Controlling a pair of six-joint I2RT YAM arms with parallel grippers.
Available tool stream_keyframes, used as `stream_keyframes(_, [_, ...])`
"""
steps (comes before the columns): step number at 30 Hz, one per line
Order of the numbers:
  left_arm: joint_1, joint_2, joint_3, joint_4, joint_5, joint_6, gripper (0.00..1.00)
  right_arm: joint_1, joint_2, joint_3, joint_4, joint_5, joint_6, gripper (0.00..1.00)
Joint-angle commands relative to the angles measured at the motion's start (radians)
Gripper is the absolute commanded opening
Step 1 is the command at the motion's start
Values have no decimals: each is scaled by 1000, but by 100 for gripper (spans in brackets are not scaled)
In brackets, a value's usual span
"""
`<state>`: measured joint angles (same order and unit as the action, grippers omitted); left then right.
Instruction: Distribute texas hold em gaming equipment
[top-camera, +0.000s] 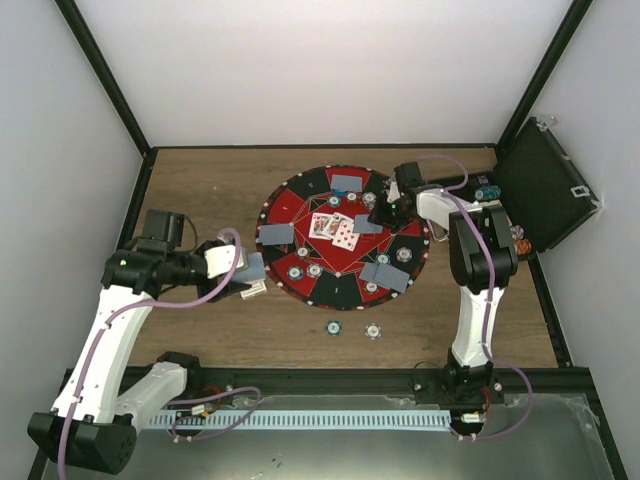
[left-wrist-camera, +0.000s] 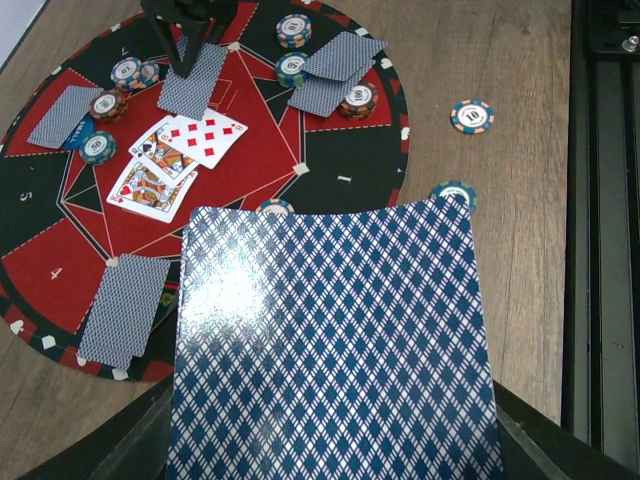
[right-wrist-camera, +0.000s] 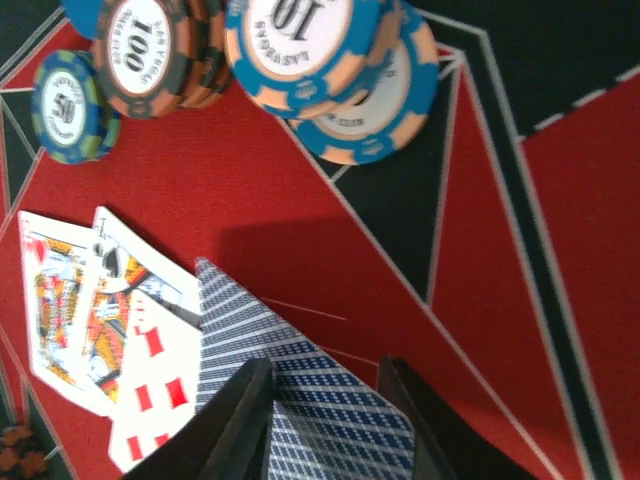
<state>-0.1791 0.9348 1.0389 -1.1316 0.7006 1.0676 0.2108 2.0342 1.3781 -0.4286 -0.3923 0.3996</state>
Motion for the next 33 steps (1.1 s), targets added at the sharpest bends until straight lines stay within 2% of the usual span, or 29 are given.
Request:
stream_keyframes(1, [1, -11, 24, -6, 25, 17, 13, -9, -31, 51, -70, 120, -26, 37])
stream_keyframes(3, [1, -12, 24, -8, 28, 16, 13, -8, -45, 63, -92, 160, -32, 46])
stream_keyframes(10, [1, -20, 20, -9, 33, 13, 13, -4, -138, 85, -158, 261, -32, 62])
stream_keyframes(15, [1, -20, 21, -2, 38, 7, 13, 59, -284, 70, -164, 165, 47, 73])
stream_keyframes(19, [1, -18, 16, 7, 43, -2, 13, 207, -431, -7, -84, 13, 179, 90])
stream_keyframes(23, [1, -15, 13, 13, 54, -8, 13, 384, -546, -107, 83, -114, 333, 95])
stream_keyframes(27, [1, -14, 9, 20, 56, -10, 14, 542, -568, -172, 228, -186, 450, 96])
stream_keyframes(33, [1, -16, -2, 27, 54, -11, 14, 666, -524, -174, 345, -234, 503, 94])
